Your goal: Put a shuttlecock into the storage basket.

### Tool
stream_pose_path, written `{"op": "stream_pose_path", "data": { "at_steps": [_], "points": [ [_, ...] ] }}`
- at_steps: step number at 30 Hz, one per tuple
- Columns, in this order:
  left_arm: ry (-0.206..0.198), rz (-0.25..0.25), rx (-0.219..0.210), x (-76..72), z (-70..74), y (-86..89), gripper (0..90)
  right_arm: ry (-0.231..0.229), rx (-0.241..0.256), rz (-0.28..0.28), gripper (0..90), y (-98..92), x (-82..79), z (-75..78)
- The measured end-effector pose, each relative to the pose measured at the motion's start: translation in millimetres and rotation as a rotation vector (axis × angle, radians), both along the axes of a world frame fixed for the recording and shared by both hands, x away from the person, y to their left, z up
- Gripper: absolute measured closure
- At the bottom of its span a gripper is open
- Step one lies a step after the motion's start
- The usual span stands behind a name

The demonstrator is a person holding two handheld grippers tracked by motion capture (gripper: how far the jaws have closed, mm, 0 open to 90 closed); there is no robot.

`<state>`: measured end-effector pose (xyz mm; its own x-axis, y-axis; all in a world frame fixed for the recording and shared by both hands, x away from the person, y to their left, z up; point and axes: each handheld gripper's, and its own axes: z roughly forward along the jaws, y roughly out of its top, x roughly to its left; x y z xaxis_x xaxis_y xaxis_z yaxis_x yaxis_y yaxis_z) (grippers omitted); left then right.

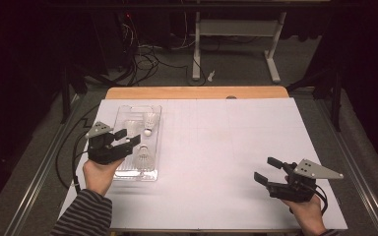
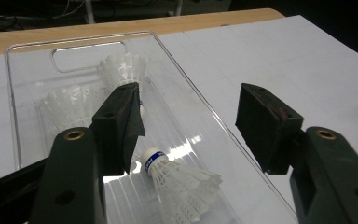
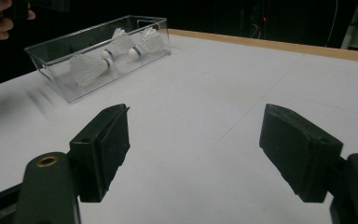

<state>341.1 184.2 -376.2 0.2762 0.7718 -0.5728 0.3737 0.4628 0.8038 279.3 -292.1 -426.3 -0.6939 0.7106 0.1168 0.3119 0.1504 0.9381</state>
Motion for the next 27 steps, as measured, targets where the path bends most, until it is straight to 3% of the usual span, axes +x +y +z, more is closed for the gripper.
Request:
{"op": "stream_pose_path", "data": {
  "at_steps": [27],
  "points": [
    [-0.033,-0.076,-0.014,-30.7,2.7,-6.9,37.7,0.000,0.002,0.002,24.8,0.2,-0.1,0.0]
  ]
}}
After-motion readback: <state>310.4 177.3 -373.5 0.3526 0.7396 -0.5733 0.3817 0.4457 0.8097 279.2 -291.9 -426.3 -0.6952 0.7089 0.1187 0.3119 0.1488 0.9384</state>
